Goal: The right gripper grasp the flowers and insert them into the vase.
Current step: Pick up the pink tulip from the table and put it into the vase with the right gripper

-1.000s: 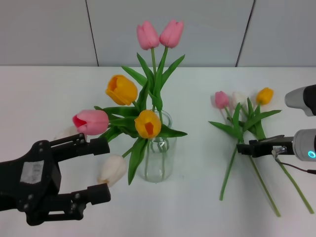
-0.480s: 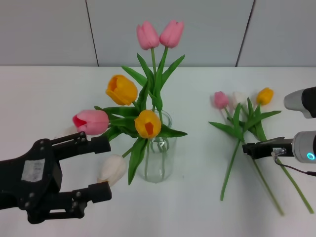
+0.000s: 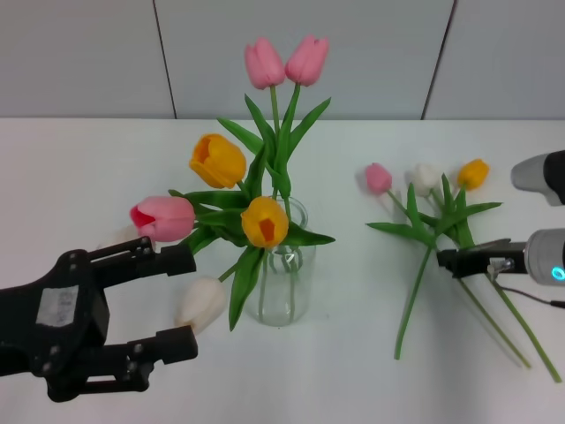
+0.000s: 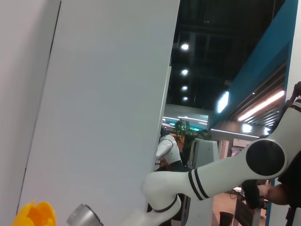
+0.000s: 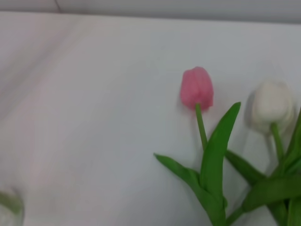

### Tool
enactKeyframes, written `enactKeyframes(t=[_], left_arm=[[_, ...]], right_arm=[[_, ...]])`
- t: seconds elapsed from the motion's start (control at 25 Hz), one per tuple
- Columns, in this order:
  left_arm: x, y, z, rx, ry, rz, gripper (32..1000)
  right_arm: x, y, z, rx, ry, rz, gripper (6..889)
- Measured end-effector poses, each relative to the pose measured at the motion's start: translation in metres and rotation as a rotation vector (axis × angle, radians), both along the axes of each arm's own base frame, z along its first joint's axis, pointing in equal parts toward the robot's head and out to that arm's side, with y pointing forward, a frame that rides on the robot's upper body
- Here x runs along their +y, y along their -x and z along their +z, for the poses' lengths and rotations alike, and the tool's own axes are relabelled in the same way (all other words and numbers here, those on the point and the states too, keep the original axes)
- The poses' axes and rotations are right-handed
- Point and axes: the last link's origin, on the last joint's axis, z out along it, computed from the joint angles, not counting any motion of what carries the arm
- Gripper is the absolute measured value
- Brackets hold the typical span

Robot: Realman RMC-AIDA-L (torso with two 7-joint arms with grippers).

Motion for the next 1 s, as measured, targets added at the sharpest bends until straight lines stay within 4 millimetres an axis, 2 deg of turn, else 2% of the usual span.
enactKeyframes(t=[0.16,0.4,0.56,0.8,1.0], left_arm=[[-0.001,0.001,0.001,0.003,-0.002,0.004,835],[-0.002,0.004,0.002,0.005,-0.003,0.011,834],[-0.002,0.004,0.003,0.006,-0.004,0.013,834],[-0.002,0.004,0.003,0.006,-0.005,0.013,834],[-0.002,0.004,0.003,0.006,-0.006,0.01,834]], right_arm=[[0.006,0.007,0.016,0.039,-0.038,0.031,19],[0.003,0.025,0.052,0.167,-0.104,0.173,18],[-0.002,0.05,0.071,0.296,-0.143,0.335,18],[-0.011,0.089,0.084,0.471,-0.174,0.584,18],[-0.01,0.117,0.092,0.529,-0.204,0.76,18]])
